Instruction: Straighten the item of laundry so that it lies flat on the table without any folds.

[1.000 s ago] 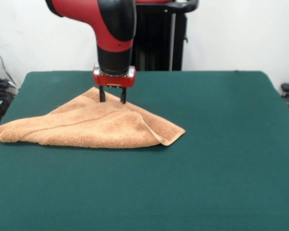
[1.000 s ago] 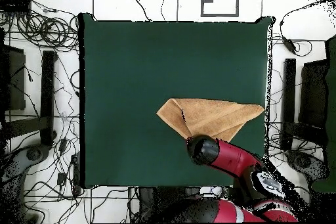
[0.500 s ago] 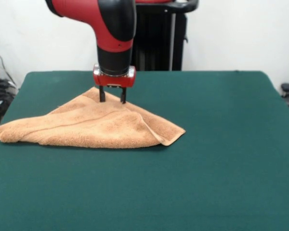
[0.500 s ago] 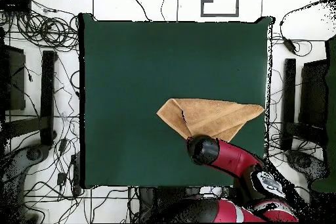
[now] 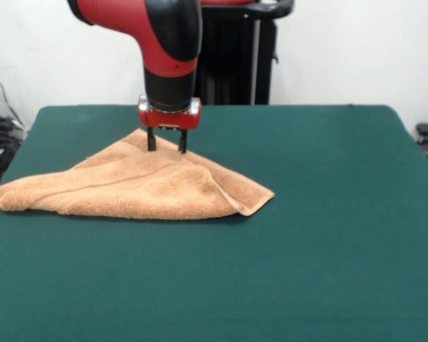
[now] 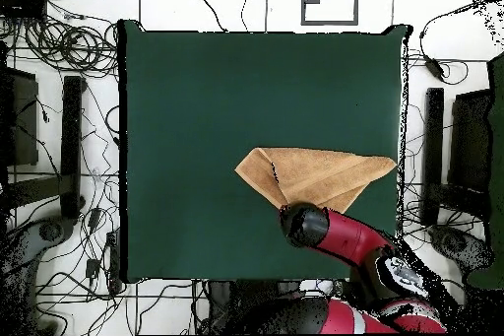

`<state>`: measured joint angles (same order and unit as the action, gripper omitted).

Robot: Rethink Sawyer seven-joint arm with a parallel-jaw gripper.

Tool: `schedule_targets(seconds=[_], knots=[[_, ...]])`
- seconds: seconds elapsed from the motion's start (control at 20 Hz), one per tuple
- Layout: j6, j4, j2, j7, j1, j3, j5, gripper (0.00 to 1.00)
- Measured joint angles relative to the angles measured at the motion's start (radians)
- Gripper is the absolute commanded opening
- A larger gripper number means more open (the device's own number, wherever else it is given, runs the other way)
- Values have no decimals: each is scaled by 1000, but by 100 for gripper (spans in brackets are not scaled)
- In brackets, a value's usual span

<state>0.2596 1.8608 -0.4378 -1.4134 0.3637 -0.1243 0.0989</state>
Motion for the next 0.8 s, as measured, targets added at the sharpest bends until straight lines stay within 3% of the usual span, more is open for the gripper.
schedule_targets(seconds=[0.8], knots=[[-18, -2, 0, 0, -1, 3, 32, 100]])
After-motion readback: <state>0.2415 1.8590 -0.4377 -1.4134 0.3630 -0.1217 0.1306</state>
